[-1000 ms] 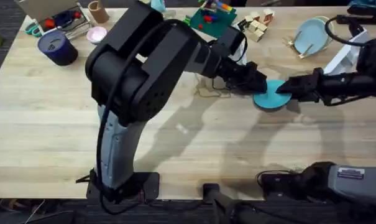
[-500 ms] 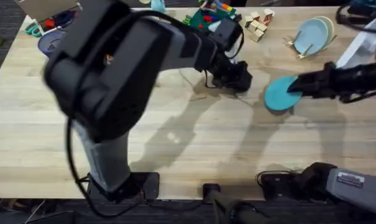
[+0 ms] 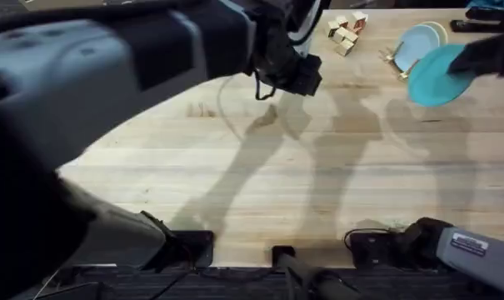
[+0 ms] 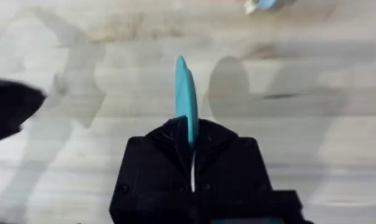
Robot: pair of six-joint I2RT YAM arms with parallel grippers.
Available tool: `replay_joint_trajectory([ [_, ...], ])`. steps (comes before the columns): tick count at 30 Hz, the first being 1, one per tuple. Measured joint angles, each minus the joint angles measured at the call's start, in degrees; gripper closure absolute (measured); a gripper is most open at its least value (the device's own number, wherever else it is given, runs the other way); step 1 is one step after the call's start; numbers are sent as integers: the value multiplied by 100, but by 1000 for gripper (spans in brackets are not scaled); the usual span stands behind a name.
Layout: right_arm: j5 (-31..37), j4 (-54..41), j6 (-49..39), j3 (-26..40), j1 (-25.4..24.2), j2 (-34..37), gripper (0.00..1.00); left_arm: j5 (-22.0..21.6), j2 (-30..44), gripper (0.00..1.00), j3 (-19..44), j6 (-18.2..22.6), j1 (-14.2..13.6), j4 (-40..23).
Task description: Pick up the plates from the table one by one and place each into a slot on the dish rack.
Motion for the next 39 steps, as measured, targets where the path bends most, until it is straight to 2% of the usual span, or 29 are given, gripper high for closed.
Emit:
replay_joint_trajectory([
  [5,147,-67,-253,683,0,1,970,-393,-627,961,0,777,0,-440],
  [13,512,-367,-597,1503,0,1,970,-578,-1504,945,0,1924,0,-540],
  [14,533,-376,-635,1563,0,1,970,-586,-1562,834,0,2035,0,-539],
  [19,734,-416,-869,1785,0,2,970,-587,-1621,65,0,2305,0,-547],
  [20,773,-420,-928,1824,0,9,970,-588,-1621,24,-2,2331,0,-540],
  [30,983,-211,-1351,2536,0,676,970,-588,-1621,8,-2,2445,0,-480],
  [39,1051,797,-1906,3016,0,1426,971,-590,-1621,8,-2,2445,0,-480],
])
